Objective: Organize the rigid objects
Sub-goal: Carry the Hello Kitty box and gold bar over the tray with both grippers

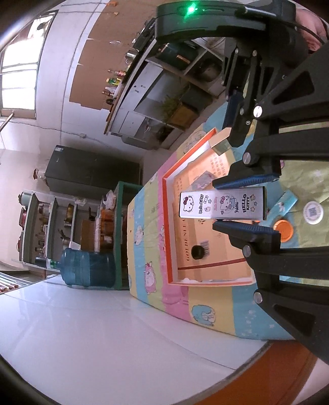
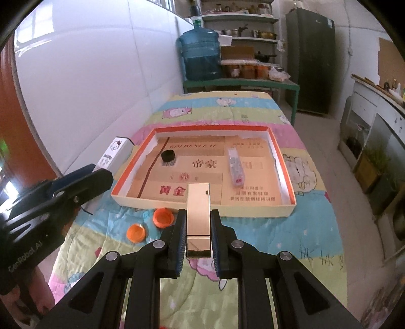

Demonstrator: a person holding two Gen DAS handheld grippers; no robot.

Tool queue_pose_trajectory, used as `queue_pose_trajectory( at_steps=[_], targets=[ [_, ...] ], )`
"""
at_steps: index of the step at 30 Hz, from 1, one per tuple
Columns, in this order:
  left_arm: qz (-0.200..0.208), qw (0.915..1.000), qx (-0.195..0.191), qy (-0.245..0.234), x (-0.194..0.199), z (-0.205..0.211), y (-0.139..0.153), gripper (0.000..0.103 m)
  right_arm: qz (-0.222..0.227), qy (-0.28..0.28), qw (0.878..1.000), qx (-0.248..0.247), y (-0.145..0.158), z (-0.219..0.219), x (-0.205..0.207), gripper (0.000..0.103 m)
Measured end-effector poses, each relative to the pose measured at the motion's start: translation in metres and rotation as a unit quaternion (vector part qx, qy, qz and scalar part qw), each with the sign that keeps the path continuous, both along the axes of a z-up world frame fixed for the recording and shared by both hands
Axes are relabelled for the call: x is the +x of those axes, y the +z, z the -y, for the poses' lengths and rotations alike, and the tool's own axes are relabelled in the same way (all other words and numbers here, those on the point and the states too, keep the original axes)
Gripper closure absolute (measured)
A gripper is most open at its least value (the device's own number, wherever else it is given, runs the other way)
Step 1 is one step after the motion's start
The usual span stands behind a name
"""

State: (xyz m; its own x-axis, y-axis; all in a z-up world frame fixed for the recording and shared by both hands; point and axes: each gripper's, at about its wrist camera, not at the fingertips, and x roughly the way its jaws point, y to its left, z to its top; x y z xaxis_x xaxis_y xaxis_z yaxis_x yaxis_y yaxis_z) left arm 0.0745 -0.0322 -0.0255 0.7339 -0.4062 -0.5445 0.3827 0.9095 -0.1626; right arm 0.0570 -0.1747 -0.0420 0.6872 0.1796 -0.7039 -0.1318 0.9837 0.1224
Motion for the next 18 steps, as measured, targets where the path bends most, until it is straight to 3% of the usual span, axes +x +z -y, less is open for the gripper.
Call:
queue_pose_trajectory(
  at_steps=[18],
  targets=[
    [-0.016, 0.9998, -0.001, 0.009, 0.059, 0.012, -0.01, 0.077, -0.006, 0.002, 1.0, 0.007, -0.009, 0.012, 0.053, 0.085]
  ],
)
